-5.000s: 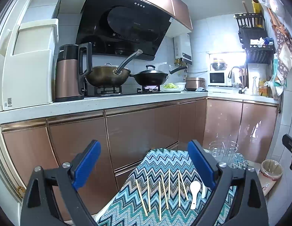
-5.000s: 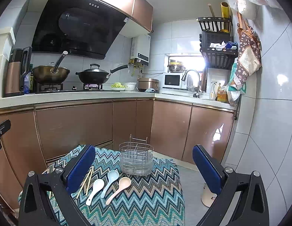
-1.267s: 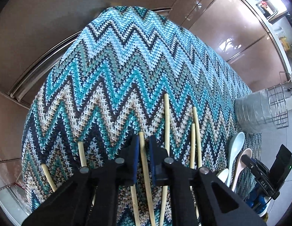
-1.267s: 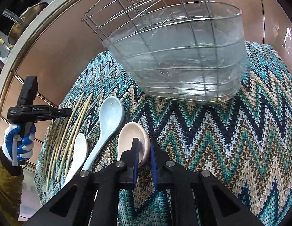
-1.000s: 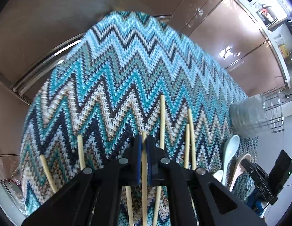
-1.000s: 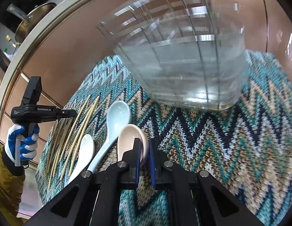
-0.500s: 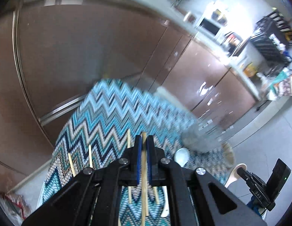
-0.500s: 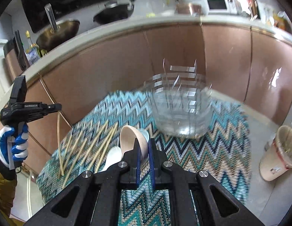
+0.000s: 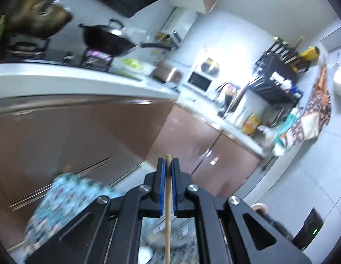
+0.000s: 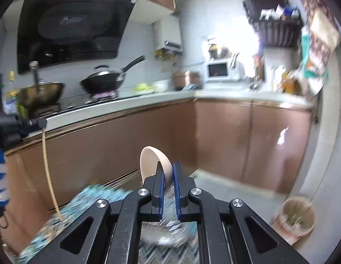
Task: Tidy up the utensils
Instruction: 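Carry spoon and chopstick into the wire holder and open both tools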
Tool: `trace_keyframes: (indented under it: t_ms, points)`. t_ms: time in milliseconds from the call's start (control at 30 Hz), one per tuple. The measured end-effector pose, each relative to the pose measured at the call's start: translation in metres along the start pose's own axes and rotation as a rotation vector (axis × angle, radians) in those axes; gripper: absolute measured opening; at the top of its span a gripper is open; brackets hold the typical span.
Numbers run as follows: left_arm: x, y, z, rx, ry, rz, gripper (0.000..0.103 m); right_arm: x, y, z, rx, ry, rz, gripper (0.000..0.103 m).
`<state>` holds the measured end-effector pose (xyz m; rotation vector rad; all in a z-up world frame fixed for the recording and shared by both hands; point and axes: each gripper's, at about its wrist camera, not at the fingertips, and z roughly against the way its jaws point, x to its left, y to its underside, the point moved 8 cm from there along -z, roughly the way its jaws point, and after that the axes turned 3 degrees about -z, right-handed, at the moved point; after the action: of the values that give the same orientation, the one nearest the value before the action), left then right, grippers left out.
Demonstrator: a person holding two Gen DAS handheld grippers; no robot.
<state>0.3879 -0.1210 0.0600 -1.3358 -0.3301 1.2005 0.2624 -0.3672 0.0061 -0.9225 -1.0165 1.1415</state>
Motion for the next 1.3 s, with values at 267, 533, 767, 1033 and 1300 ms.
trace_keyframes:
  t_ms: [267, 533, 767, 1033, 1300]
  points:
    - [-0.043, 0.033, -0.091, -0.078, -0.043, -0.1, 0.005, -0.01, 0.018, -0.061, -0.051, 0.187, 0.091, 0.008]
    - [-0.042, 0.102, -0.156, -0.081, -0.152, -0.217, 0.005, -0.015, 0.07, -0.093, -0.034, 0.25, 0.112, 0.008]
    - [-0.036, 0.135, -0.172, -0.076, -0.177, -0.262, 0.005, -0.019, 0.098, -0.103, -0.002, 0.239, 0.088, 0.009]
    - [-0.034, 0.145, -0.165, -0.088, -0.19, -0.28, 0.006, -0.017, 0.105, -0.097, -0.001, 0.202, 0.067, 0.025]
    - [-0.033, 0.144, -0.145, -0.087, -0.199, -0.284, 0.028, -0.017, 0.096, -0.08, -0.015, 0.194, 0.045, 0.037]
